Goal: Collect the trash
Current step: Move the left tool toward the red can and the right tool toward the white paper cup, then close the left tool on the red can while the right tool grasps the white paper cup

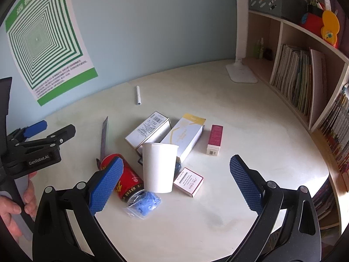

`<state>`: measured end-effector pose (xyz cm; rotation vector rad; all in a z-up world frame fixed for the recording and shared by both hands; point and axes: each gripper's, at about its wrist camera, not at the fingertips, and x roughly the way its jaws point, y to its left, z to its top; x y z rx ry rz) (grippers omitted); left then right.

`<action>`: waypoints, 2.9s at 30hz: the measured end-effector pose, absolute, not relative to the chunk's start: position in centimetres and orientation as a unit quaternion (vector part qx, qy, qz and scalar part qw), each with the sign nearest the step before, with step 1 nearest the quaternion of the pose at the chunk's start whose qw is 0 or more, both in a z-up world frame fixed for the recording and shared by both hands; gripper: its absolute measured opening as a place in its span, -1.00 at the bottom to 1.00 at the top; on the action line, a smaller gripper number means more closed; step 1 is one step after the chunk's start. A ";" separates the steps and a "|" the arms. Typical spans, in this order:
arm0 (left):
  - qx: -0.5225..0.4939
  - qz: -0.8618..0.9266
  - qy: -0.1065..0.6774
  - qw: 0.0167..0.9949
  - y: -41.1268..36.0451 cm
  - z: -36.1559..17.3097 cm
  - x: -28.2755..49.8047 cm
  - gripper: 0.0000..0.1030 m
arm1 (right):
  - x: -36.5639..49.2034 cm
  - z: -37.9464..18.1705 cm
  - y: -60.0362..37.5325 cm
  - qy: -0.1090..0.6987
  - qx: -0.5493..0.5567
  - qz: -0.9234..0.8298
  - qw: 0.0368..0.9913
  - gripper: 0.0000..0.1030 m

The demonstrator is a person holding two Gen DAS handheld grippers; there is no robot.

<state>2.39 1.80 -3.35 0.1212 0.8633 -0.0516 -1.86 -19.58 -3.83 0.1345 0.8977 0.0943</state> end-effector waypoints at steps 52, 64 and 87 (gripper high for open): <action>0.017 -0.089 0.513 0.854 2.8 -9.3 4.9 0.87 | 0.9 -8.8 -17.9 0.490 0.078 0.088 0.864 0.88; -0.065 -0.131 0.582 0.800 3.5 -14.1 6.3 0.63 | 3.8 -11.4 -18.0 0.516 0.114 0.142 0.837 0.86; -0.234 -0.162 0.624 0.728 3.8 -18.1 7.1 0.34 | 8.4 -16.4 -18.9 0.576 0.202 0.203 0.765 0.16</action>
